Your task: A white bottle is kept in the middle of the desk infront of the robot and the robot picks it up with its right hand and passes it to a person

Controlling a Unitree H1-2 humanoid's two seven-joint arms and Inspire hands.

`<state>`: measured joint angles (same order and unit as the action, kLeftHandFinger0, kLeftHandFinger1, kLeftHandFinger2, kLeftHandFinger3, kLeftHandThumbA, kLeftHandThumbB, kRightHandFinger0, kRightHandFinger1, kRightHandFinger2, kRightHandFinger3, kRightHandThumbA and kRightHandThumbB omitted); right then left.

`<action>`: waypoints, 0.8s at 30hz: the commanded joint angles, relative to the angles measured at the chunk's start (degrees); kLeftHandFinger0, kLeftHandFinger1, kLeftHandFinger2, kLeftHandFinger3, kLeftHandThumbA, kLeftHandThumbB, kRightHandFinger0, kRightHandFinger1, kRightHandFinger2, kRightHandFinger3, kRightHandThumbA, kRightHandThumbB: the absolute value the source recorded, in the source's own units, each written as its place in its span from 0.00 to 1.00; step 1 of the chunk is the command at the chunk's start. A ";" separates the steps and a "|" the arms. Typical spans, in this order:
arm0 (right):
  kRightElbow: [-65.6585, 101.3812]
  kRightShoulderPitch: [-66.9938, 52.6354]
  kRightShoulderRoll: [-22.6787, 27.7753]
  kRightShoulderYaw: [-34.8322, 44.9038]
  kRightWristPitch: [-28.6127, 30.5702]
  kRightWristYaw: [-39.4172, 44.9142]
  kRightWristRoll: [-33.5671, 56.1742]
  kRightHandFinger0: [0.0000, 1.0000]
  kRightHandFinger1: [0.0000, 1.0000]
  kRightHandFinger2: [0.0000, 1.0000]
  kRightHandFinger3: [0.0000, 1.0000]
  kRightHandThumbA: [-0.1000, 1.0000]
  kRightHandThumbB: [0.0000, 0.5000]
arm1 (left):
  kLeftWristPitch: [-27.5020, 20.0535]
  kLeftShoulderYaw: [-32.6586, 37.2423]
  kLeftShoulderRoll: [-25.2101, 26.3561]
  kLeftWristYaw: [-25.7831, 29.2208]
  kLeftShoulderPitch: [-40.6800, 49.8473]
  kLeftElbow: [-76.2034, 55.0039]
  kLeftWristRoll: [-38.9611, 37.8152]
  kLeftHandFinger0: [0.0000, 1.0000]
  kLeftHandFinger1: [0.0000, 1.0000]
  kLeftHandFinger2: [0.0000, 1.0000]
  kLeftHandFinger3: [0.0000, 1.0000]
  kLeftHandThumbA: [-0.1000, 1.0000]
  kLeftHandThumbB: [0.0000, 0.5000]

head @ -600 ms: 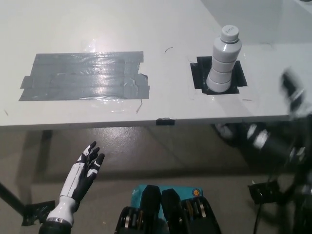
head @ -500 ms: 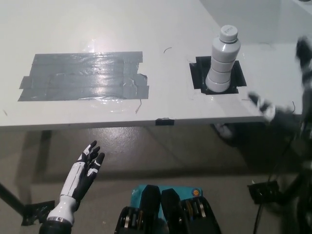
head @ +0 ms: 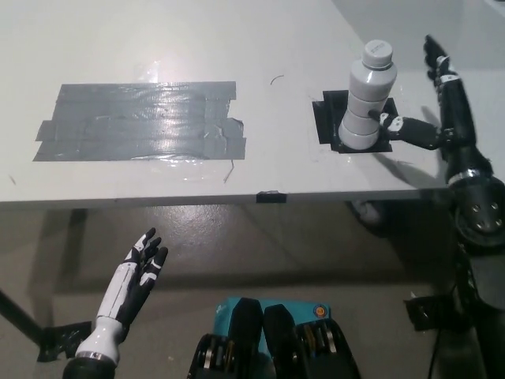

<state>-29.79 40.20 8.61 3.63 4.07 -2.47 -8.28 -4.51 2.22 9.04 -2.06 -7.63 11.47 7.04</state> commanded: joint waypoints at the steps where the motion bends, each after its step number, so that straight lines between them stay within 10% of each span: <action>1: -5.79 6.43 0.72 -1.04 -2.64 -0.27 -0.38 1.00 1.00 1.00 1.00 0.97 0.91 | -2.02 -0.24 0.65 0.58 -1.01 -1.09 0.77 1.00 1.00 1.00 1.00 0.91 0.05; 18: -33.88 21.23 -0.86 -0.51 3.92 -0.22 3.31 1.00 1.00 1.00 1.00 0.96 1.00 | -1.46 -0.60 0.35 0.44 -1.96 -1.75 0.09 1.00 1.00 1.00 1.00 0.86 0.00; 22: -38.80 24.55 -2.10 5.29 5.04 -0.87 9.41 1.00 1.00 1.00 1.00 0.77 0.98 | -0.89 -0.51 0.30 0.36 -2.24 -2.03 0.25 1.00 1.00 1.00 1.00 0.88 0.02; 23: -40.41 25.65 -2.13 6.78 3.74 -2.05 10.37 0.84 0.78 0.82 0.97 0.55 0.80 | -0.92 -0.52 0.25 0.32 -2.24 -2.17 0.15 1.00 1.00 1.00 1.00 0.88 0.01; 24: -42.12 26.63 -2.00 6.98 2.55 -3.77 9.75 0.37 0.38 0.47 0.45 0.27 0.63 | -0.72 -0.62 0.32 0.18 -2.22 -2.45 -0.08 1.00 1.00 1.00 1.00 0.88 0.02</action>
<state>-68.72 60.46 6.69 7.92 5.47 -2.71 -3.08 -4.44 2.16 9.04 -2.07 -8.53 11.30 7.23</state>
